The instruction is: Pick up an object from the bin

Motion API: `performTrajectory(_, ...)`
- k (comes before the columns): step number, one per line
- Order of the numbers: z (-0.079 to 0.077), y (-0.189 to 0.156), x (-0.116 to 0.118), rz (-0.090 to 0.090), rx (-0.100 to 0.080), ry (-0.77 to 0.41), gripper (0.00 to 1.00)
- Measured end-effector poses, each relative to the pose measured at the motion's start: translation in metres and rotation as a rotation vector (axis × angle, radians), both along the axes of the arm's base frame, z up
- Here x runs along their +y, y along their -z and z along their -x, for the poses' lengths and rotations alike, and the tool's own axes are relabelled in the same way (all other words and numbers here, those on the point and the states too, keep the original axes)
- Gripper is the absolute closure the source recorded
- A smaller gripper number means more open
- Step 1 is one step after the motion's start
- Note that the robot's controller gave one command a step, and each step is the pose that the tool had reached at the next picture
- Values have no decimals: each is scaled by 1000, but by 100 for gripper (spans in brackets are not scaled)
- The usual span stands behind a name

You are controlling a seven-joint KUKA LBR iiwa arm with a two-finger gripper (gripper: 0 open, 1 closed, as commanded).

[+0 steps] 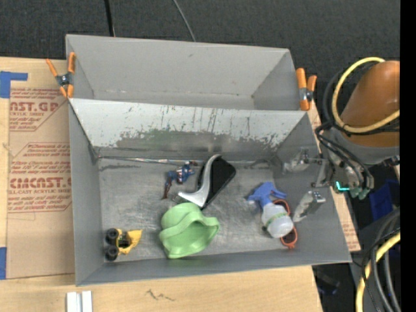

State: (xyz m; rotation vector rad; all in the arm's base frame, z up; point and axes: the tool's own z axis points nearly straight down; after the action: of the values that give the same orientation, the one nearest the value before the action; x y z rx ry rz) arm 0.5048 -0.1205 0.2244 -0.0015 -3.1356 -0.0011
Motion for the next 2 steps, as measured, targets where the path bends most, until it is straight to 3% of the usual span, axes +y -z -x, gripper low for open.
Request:
performTrajectory(1,-2,-4,0,1,-8,-1,0)
performTrajectory(2,-5,38,0,3,-16,-13,0)
